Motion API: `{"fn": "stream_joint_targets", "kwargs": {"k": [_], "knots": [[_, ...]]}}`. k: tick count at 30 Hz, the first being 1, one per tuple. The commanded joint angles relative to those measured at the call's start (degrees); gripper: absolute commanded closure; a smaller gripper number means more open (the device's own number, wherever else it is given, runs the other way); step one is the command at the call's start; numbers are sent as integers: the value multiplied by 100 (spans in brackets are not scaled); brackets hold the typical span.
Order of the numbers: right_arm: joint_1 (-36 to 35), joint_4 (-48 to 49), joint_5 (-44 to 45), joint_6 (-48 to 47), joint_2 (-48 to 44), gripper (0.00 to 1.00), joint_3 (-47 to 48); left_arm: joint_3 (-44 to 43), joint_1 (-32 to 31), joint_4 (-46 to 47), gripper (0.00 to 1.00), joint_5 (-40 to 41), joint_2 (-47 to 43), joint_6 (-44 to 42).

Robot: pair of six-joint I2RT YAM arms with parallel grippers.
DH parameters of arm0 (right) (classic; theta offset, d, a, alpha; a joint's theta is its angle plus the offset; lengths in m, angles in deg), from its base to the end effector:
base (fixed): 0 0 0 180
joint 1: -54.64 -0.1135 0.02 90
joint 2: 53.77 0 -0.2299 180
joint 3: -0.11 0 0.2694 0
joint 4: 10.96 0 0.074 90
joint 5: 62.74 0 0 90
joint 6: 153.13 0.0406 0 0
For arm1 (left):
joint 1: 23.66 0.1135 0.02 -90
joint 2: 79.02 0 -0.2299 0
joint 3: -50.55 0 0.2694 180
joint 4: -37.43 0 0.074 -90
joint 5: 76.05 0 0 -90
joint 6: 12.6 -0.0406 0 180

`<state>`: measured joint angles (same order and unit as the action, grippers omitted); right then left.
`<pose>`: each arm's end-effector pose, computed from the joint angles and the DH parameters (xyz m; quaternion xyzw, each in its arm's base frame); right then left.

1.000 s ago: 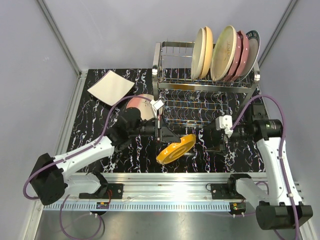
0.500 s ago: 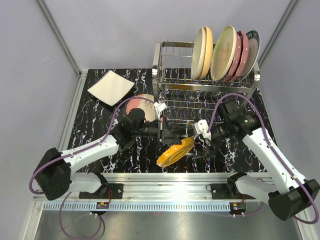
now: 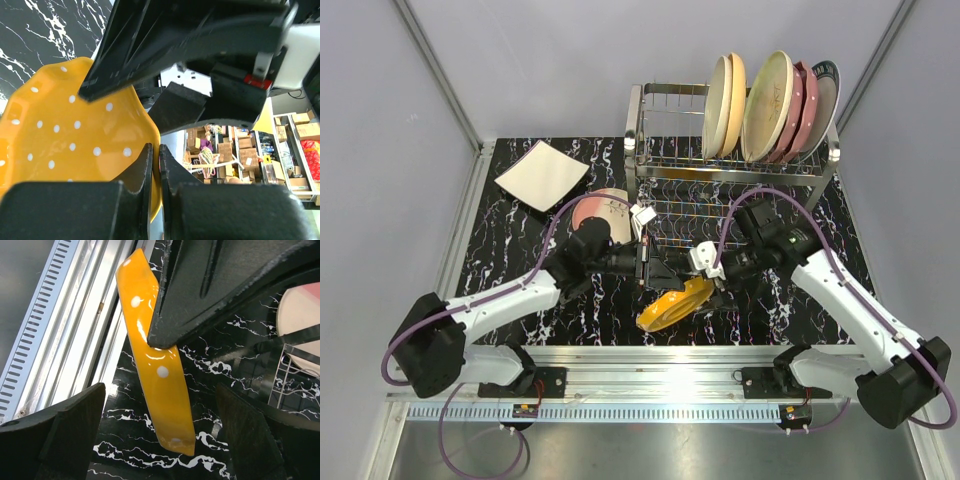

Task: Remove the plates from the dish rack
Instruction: Pass the plate from the left arm to the right

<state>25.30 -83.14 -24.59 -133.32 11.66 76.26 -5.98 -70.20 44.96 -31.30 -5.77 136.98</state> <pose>0.1905 0.1437 0.2857 -0.7350 0.4807 0.3197 0.3556 0.1944 -0.2470 0.2398 0.1679 0.7266 -0.6543 0.1254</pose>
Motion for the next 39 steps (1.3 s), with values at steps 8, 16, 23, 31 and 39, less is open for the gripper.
{"fn": "stream_joint_targets", "kwargs": {"k": [8, 16, 23, 31, 39], "knots": [[-300, 350, 105, -179, 295, 9, -229, -406, -21, 755, 100, -335, -22, -59], [-326, 403, 132, -293, 532, 19, -317, -477, -21, 482, 100, -396, -57, -419], [-318, 139, 9, -504, 717, 48, -220, -512, -21, 219, 100, -467, -66, -718], [-326, -185, -211, -1048, 708, 91, -168, -521, -21, 122, 100, -467, -65, -903], [-326, -169, -106, -1225, 322, 100, -334, -705, -4, -501, 65, -274, -276, -1526]]}}
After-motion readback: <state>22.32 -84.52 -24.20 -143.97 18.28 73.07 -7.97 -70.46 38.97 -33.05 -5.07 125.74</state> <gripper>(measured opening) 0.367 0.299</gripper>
